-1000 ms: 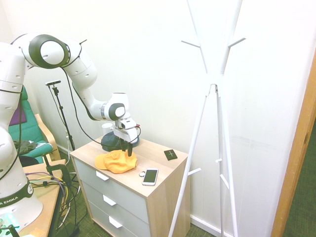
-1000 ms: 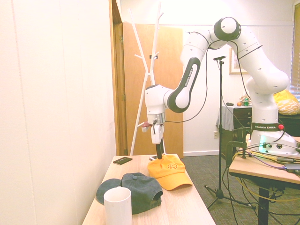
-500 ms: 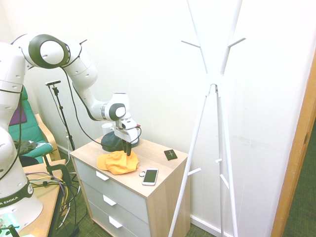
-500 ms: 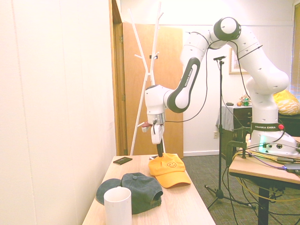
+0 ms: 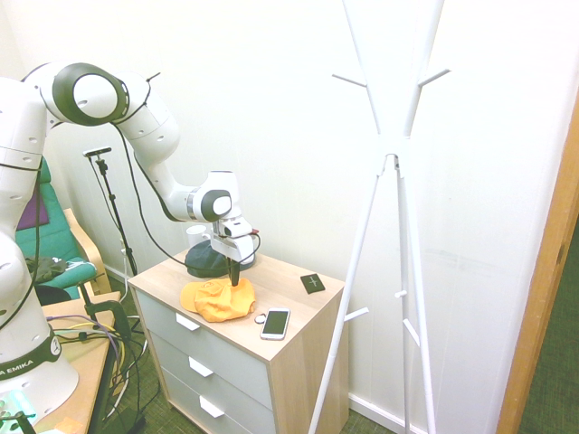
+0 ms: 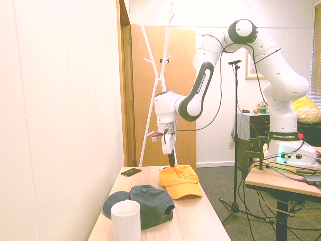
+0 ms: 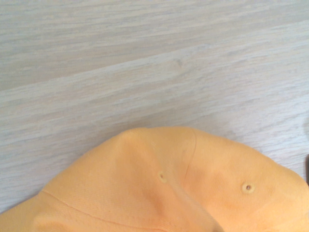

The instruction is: Hang the cap

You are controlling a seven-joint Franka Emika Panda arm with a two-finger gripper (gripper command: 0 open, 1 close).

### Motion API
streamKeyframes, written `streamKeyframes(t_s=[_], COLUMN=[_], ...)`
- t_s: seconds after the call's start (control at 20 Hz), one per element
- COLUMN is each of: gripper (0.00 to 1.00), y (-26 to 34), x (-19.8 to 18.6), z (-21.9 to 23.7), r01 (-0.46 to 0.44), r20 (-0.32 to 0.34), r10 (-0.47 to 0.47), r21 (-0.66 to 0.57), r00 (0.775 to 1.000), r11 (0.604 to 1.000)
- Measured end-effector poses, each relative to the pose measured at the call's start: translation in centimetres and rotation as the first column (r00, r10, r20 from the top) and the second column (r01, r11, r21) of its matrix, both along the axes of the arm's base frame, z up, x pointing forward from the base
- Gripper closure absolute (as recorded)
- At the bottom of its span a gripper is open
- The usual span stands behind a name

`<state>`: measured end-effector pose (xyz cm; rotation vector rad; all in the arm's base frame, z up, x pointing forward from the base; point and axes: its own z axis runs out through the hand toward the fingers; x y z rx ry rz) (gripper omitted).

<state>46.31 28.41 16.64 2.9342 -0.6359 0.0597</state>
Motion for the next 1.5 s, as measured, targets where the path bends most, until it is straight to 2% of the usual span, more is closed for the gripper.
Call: streamKeyframes(t_s=[0.25, 0.55, 0.75, 0.9, 1.05, 1.2, 1.35, 1.5], gripper=[1.0, 1.0, 1.0, 1.0, 1.0, 1.0, 1.0, 1.0], y=[0.4, 2.0, 2.0, 1.2, 0.1, -1.1, -2.7, -4.2], x=[1.3, 3.4, 4.0, 5.1, 5.5, 5.3, 5.7, 6.2], z=[1.6, 11.2, 17.0, 20.8, 26.0, 32.1, 36.6, 39.2], r01=[0.011, -0.001, -0.058, -0.073, -0.058, -0.014, 0.026, 0.066], r20=[0.026, 0.084, 0.136, 0.181, 0.237, 0.298, 0.333, 0.339], r10=[-0.012, 0.002, 0.077, 0.128, 0.174, 0.22, 0.281, 0.342], r21=[0.015, -0.006, -0.143, -0.28, -0.43, -0.565, -0.684, -0.788], r00=[1.0, 0.996, 0.988, 0.975, 0.956, 0.929, 0.9, 0.877], r11=[1.0, 1.0, 0.988, 0.957, 0.901, 0.825, 0.729, 0.612])
